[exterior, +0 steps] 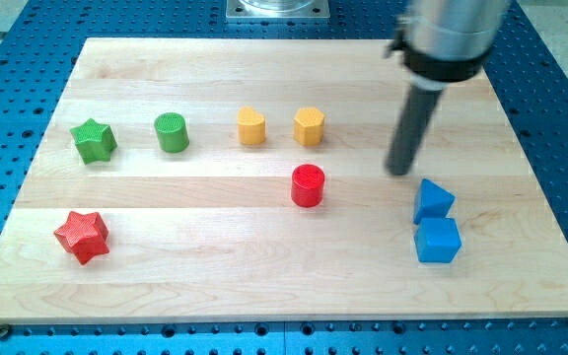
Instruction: Place the red blocks above the blue triangle in a vertical line
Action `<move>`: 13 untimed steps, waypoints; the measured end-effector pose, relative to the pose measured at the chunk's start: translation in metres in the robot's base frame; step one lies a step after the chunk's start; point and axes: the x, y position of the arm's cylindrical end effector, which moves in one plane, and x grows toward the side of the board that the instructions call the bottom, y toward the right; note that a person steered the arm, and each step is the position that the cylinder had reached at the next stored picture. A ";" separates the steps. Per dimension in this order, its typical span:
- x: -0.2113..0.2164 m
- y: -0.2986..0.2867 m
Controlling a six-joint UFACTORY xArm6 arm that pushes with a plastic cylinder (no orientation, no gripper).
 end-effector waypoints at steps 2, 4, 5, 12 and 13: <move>0.089 -0.126; 0.014 -0.082; 0.002 -0.095; 0.032 -0.137; 0.132 -0.198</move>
